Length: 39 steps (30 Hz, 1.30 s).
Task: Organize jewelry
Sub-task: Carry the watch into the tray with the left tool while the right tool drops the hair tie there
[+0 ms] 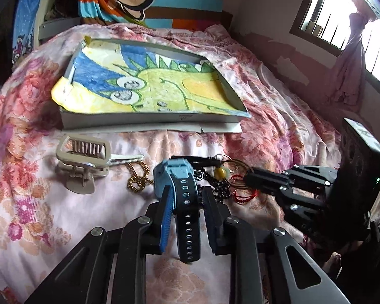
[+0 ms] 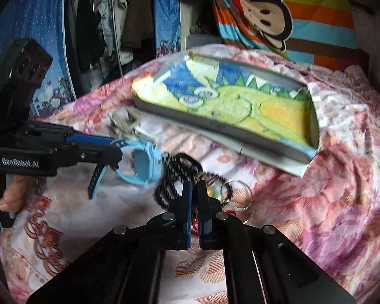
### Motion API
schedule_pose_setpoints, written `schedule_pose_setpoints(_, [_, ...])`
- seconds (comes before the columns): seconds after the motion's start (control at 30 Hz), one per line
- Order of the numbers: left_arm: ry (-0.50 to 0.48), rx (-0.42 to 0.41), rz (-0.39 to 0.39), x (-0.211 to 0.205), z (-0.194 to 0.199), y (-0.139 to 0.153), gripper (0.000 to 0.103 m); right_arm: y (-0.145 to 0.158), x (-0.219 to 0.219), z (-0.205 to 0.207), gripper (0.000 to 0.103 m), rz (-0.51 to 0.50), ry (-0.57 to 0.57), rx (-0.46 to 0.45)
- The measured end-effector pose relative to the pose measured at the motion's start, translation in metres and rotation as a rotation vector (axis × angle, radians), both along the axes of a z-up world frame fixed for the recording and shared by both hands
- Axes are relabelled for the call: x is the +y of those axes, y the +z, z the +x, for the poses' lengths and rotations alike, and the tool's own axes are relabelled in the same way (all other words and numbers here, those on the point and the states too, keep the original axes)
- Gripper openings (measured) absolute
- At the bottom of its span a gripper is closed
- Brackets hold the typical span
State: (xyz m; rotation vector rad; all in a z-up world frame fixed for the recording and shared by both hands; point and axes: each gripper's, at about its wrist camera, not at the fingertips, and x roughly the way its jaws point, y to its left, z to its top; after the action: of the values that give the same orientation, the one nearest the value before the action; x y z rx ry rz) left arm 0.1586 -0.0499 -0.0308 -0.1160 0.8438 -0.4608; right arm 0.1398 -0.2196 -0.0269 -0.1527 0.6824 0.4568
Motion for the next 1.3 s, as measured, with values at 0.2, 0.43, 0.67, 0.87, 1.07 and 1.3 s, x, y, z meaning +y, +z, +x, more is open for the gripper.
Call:
schedule_pose_setpoints(0.2, [-0.014, -0.055, -0.016, 0.0, -0.01, 0.019, 0.022, 0.026, -0.007, -0.007, 0.004, 0.041, 0.001, -0.062])
schedule_pose_setpoints(0.43, [-0.023, -0.134, -0.081, 0.004, -0.008, 0.045, 0.022, 0.051, -0.01, 0.001, 0.004, 0.05, 0.002, -0.116])
schedule_pose_setpoints(0.67, [0.058, -0.179, -0.104, 0.011, 0.045, 0.067, 0.022, 0.072, -0.008, 0.057, 0.004, 0.064, -0.047, -0.154])
schedule_pose_setpoints(0.87, [0.183, -0.171, -0.099, 0.019, 0.097, 0.058, 0.022, 0.062, 0.006, 0.111, 0.004, 0.131, -0.133, -0.145])
schedule_pose_setpoints(1.07, [0.228, -0.145, -0.1, 0.028, 0.128, 0.034, 0.022, 0.024, 0.013, 0.14, 0.004, 0.139, -0.154, -0.062])
schedule_pose_setpoints(1.3, [0.223, -0.135, -0.075, 0.025, 0.13, 0.021, 0.022, -0.007, -0.004, 0.15, 0.004, 0.187, -0.223, 0.03])
